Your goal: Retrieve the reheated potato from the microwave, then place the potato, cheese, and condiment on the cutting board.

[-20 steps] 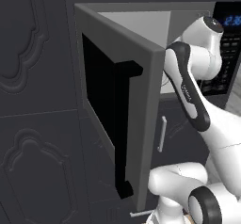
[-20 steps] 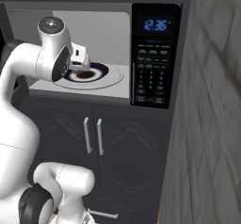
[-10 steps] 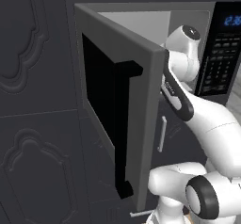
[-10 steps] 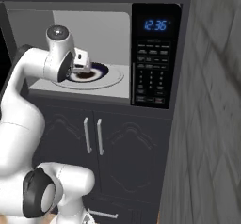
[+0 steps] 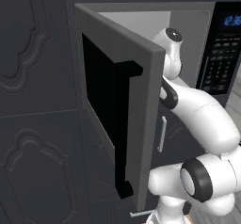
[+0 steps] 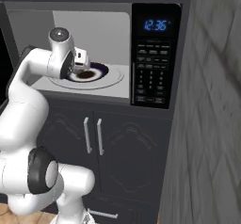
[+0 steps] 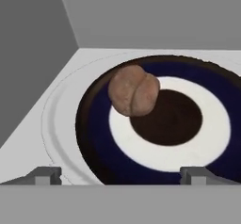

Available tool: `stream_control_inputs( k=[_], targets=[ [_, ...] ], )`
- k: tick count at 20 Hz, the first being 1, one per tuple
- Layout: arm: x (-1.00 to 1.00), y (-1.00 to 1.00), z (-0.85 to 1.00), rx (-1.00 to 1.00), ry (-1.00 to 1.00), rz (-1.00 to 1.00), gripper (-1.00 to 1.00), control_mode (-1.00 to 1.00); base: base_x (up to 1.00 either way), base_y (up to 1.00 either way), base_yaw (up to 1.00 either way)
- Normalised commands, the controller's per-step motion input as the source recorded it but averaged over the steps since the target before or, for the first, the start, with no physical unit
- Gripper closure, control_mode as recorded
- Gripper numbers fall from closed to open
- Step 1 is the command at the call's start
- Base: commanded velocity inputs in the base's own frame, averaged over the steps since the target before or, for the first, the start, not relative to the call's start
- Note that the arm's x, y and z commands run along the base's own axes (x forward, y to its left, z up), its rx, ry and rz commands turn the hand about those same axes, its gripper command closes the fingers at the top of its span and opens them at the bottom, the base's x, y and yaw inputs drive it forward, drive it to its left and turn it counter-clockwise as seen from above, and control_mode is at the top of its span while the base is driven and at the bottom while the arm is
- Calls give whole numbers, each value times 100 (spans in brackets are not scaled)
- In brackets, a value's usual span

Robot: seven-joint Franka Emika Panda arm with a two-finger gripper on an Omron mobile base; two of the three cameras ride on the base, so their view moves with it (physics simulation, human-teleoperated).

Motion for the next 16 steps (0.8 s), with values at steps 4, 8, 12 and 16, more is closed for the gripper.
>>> stream_control_inputs(
  k=[4, 8, 12, 16],
  targets=[
    [50, 10, -6, 0, 0, 0, -100, -100, 0, 0, 0],
    [43, 6, -9, 0, 0, 0, -100, -100, 0, 0, 0],
    [33, 8, -13, 0, 0, 0, -100, -100, 0, 0, 0],
    [34, 6, -20, 0, 0, 0, -100, -100, 0, 0, 0]
  ],
)
